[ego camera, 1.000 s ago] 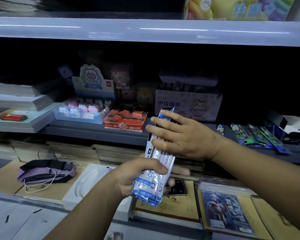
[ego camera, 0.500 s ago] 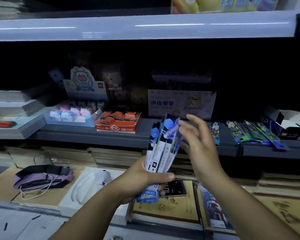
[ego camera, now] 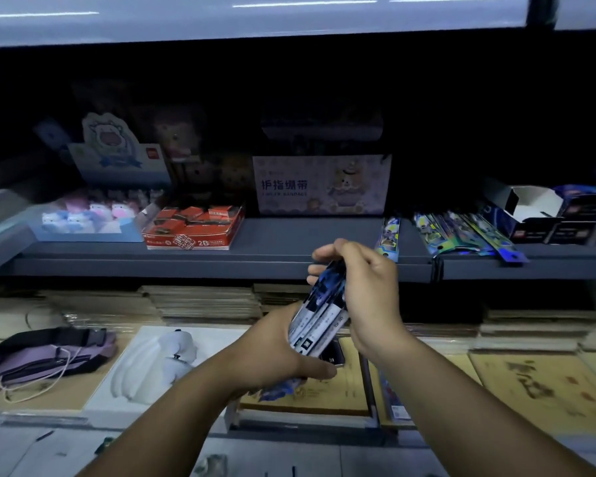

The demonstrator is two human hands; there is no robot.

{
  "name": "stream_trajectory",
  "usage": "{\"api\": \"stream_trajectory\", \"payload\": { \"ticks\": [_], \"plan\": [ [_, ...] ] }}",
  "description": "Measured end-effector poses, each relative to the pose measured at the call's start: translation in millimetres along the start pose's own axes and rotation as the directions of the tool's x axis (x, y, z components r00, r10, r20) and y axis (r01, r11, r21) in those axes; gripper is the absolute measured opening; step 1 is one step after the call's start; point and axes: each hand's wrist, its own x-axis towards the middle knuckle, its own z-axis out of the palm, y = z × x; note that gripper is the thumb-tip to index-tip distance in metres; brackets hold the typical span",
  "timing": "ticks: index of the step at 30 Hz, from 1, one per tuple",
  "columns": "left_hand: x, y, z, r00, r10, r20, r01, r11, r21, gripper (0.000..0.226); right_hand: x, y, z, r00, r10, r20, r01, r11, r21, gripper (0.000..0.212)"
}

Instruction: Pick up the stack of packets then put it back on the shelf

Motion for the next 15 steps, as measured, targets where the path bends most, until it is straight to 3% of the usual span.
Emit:
{"api": "stream_trajectory", "payload": {
  "ticks": [4,8,11,15],
  "plan": [
    [-0.2,8.2,9.1,1.0,0.008,0.003,-0.008,0.989,-0.147,0.036,-3.7,5.3,2.8,0.998,-0.008,-0.056,0.012,0.997,0.075,0.031],
    [-0.3,8.0,8.8,0.999,-0.041,0.002,0.041,0.984,-0.172,0.017,-1.5,9.0,2.0,1.0,-0.021,-0.022,0.023,0.996,0.085,0.032],
    [-1.3,8.3,6.0,0.998,-0.068,0.019,0.07,0.972,-0.225,0.021,-1.0,13.6,3.3,0.999,-0.042,0.024,0.041,0.999,0.036,0.041],
    [0.7,4.6,3.9,0.998,-0.055,-0.034,0.055,0.998,-0.013,0.019,-1.5,17.4,1.1,0.995,-0.05,0.084,0.056,0.996,-0.072,0.042]
  ]
}}
